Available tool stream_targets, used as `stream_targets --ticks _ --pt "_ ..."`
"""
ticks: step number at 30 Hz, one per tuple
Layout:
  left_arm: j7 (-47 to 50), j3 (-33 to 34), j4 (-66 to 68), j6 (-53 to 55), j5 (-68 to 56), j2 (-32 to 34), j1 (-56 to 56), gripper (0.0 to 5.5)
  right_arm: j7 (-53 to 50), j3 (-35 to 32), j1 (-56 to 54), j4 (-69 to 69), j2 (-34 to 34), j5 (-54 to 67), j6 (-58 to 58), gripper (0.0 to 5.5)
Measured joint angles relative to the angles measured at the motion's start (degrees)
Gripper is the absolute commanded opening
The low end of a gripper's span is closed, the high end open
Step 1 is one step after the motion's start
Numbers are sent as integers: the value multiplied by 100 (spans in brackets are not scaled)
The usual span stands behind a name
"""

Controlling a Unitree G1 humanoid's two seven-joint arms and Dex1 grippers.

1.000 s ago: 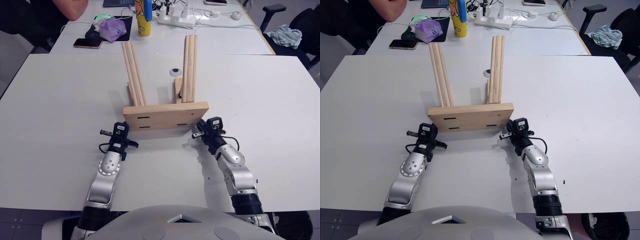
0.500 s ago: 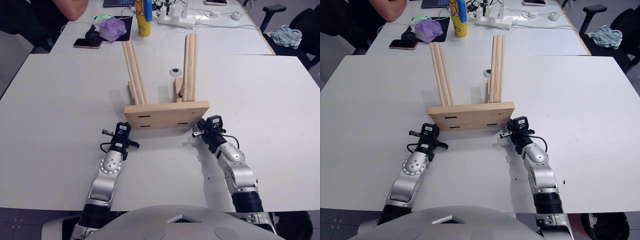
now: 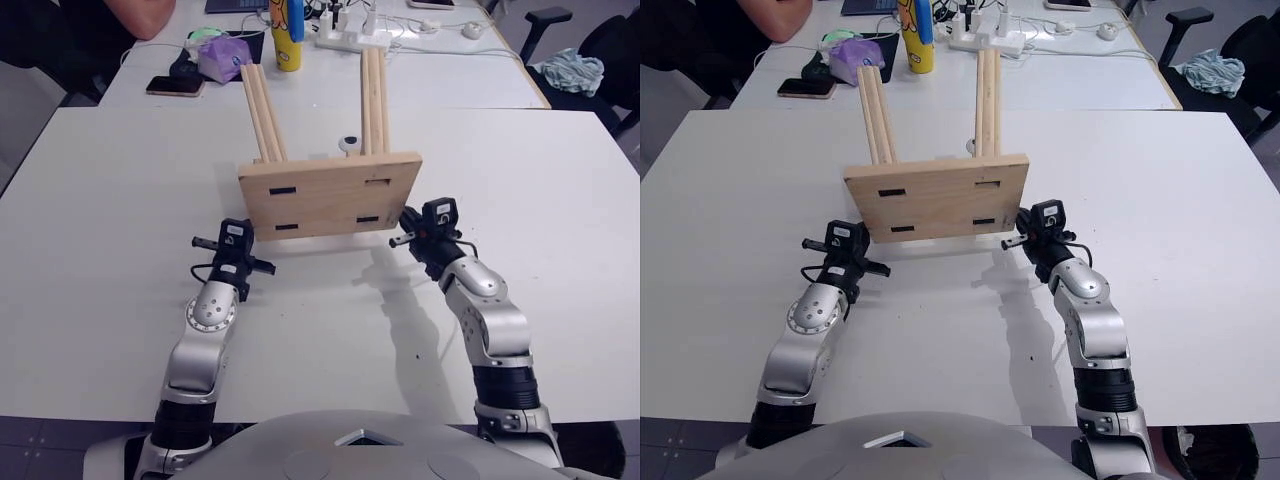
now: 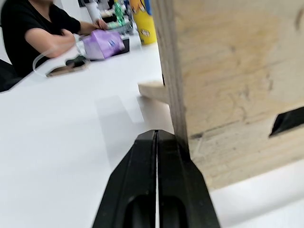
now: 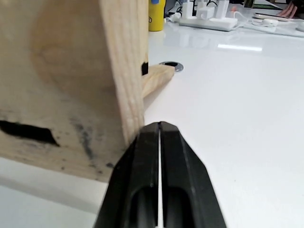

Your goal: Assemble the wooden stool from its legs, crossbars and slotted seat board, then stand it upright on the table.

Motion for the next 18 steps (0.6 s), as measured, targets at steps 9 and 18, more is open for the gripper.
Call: stream_targets --ticks 9,18 --pt "-1 296 -566 644 -117 -7 -690 4 -84 -175 -497 -441 18 122 345 0" --pt "0 506 -833 939 -123 -5 -1202 4 -319 -358 -1159 -711 186 170 729 0"
